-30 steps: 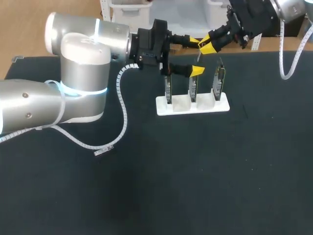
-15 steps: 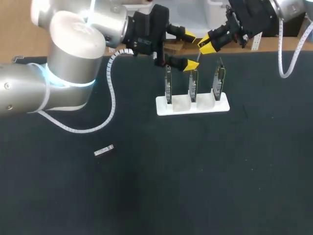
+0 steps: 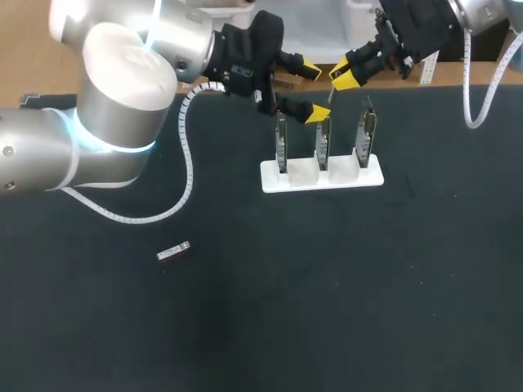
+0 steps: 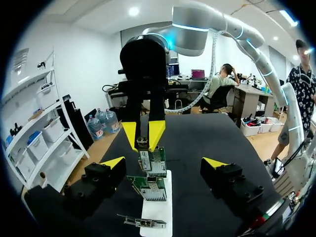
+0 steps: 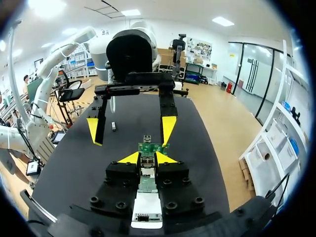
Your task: Pick up the optical module with the left hand, and insert it into the network port with the right hand.
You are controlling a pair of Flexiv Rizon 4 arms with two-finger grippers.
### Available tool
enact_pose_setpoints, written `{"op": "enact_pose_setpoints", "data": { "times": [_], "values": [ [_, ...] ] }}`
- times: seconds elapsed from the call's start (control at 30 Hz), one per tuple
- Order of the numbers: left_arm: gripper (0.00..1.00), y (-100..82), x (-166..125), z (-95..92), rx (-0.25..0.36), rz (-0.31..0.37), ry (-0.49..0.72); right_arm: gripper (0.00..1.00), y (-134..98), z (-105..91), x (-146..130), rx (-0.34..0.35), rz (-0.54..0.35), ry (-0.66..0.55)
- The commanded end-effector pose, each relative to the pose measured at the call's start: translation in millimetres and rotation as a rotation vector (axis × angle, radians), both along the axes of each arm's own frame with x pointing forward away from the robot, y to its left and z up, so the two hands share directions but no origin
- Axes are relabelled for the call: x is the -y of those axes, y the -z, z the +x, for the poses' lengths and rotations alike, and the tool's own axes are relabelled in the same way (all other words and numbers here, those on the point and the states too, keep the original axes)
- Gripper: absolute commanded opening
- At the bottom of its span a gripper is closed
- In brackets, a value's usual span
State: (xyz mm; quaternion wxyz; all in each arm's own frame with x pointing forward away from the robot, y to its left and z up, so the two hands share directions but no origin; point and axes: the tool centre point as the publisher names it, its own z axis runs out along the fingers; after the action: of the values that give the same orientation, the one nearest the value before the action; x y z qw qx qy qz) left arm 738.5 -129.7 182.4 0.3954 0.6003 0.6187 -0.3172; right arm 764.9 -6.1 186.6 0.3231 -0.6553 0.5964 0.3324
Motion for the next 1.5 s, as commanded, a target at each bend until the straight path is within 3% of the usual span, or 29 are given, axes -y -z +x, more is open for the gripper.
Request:
{"op": "enact_pose_setpoints", "data": {
  "times": [0.03,0.17,0.67,1.5],
  "values": [
    [1.0,0.7,2.1,2.5,-0.013,0.029,0.002,0.0,0.1,1.8,-0.3,-0.003,-0.001,-0.001],
    [1.0,4.4,1.5,5.3,-0.031,0.067,-0.008,0.0,0.8,2.0,0.2,-0.005,-0.004,0.0],
    [1.0,20.1,-6.2,18.7,-0.07,0.076,-0.019,0.0,1.5,4.4,5.8,-0.009,-0.021,0.007],
    [1.0,21.3,-5.8,23.2,-0.079,0.098,-0.014,0.0,2.3,6.7,1.8,-0.011,-0.023,-0.005]
  ]
}}
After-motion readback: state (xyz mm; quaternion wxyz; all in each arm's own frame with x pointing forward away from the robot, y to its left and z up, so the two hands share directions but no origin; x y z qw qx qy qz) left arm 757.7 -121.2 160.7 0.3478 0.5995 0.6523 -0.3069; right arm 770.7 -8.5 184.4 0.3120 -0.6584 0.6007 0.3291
